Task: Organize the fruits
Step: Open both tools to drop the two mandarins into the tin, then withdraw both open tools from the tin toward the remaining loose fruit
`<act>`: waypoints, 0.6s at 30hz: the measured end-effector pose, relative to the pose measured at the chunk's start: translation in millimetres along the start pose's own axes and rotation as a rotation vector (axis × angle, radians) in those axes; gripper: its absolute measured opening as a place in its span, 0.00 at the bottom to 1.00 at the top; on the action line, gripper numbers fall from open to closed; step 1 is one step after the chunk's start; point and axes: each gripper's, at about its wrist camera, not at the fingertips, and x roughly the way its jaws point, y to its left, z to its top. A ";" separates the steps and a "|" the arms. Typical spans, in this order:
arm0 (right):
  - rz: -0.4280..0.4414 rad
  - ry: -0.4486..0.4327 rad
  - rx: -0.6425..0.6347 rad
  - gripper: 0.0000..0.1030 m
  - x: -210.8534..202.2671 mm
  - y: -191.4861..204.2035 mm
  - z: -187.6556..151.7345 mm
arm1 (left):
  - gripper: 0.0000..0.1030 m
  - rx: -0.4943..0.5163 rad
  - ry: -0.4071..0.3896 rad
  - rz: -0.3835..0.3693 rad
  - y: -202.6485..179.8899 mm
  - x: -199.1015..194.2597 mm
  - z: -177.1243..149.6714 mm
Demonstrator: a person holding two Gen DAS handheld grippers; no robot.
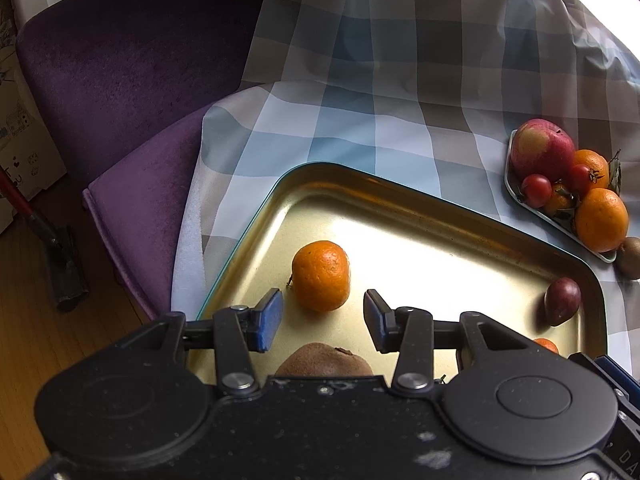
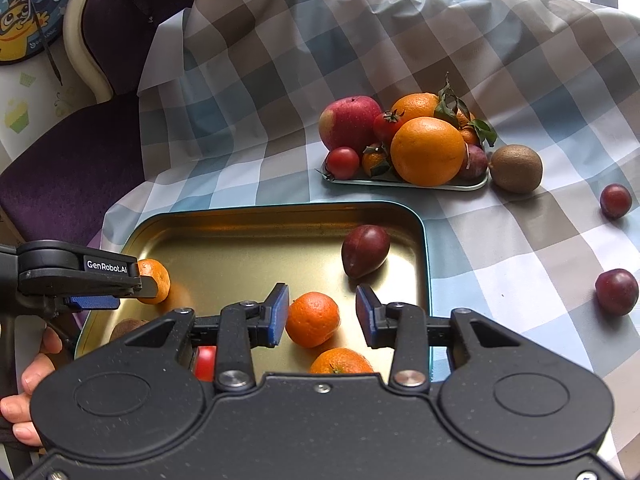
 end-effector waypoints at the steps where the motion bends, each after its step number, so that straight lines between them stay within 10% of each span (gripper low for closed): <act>1: 0.000 -0.002 0.002 0.45 -0.7 -0.6 0.6 | 0.44 0.000 0.002 0.000 -1.1 0.1 -0.2; 18: -0.107 -0.047 0.090 0.45 -26.9 -51.7 1.0 | 0.46 0.125 -0.003 -0.077 -74.9 -16.1 -11.8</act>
